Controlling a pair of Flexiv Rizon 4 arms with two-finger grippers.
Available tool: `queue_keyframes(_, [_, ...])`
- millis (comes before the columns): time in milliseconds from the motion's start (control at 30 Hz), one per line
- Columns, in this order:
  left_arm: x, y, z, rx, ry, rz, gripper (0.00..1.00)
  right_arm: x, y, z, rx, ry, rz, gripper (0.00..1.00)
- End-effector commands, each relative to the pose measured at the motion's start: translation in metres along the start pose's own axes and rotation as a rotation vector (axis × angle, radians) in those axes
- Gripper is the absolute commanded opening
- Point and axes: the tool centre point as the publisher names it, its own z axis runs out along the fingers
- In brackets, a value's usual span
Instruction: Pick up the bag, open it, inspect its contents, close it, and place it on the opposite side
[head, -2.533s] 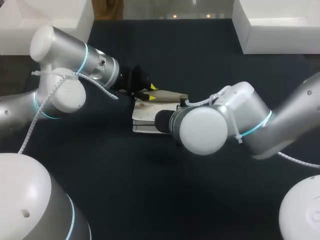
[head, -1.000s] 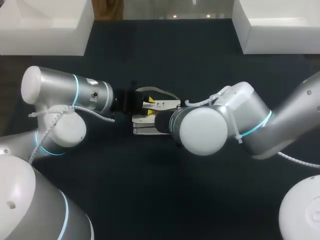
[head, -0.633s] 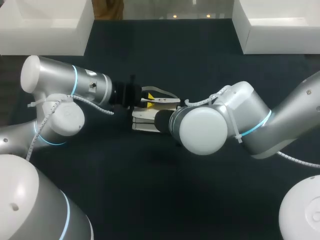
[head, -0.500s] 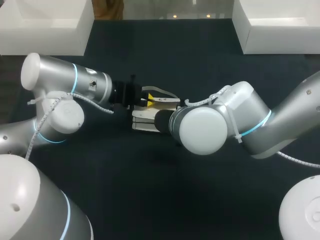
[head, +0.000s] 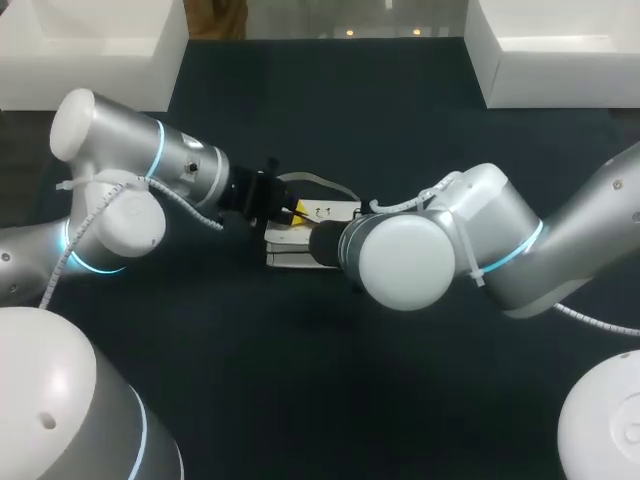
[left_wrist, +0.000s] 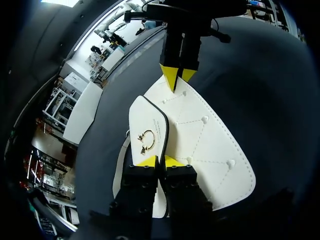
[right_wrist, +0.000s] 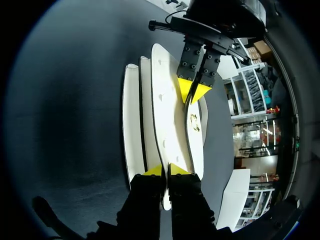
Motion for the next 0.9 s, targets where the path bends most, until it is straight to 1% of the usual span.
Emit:
queue_keyframes(33, [0.002,0.001,0.011,0.004,0.003,0.003,0.00,0.000,0.000,0.000,-0.002,-0.004,0.001,0.00])
queue_keyframes(133, [0.006,-0.001,0.010,0.016,0.001,0.039,0.00,0.000,0.000,0.000,-0.002,-0.004,0.001,0.00])
queue_keyframes(233, [0.013,-0.003,0.003,0.041,-0.013,0.070,0.00,0.000,0.000,0.000,-0.002,-0.004,0.001,0.00])
queue_keyframes(333, [0.014,-0.003,-0.002,0.047,-0.031,0.066,0.00,0.000,0.000,0.000,-0.002,-0.004,0.001,0.00])
queue_keyframes(433, [0.012,-0.006,-0.002,0.047,-0.046,0.051,0.01,0.000,0.000,0.000,-0.002,-0.004,0.001,0.00])
queue_keyframes(467, [0.010,-0.007,-0.001,0.047,-0.050,0.048,0.35,0.000,0.000,0.000,-0.002,-0.004,0.001,0.00])
queue_keyframes(500, [0.009,-0.008,-0.001,0.050,-0.054,0.046,0.49,0.000,0.000,0.000,-0.002,-0.004,0.001,0.00])
queue_keyframes(567, [0.005,-0.010,-0.002,0.050,-0.069,0.038,0.50,0.000,0.000,0.000,-0.002,-0.004,0.001,0.00])
queue_keyframes(600, [0.003,-0.012,-0.003,0.049,-0.073,0.041,0.50,0.000,0.000,0.000,-0.002,-0.004,0.001,0.00])
queue_keyframes(700, [-0.001,-0.017,-0.007,0.049,-0.086,0.046,0.43,0.000,0.000,0.000,-0.002,-0.004,0.001,0.00])
queue_keyframes(767, [-0.003,-0.018,-0.008,0.045,-0.090,0.048,0.19,0.000,0.000,0.000,-0.002,-0.004,0.001,0.00])
queue_keyframes(833, [-0.005,-0.018,-0.007,0.038,-0.090,0.047,0.00,0.000,0.000,0.000,-0.002,-0.004,0.001,0.00])
queue_keyframes(900, [-0.007,-0.016,-0.005,0.026,-0.088,0.041,0.00,0.000,0.000,0.000,-0.002,-0.004,0.001,0.00])
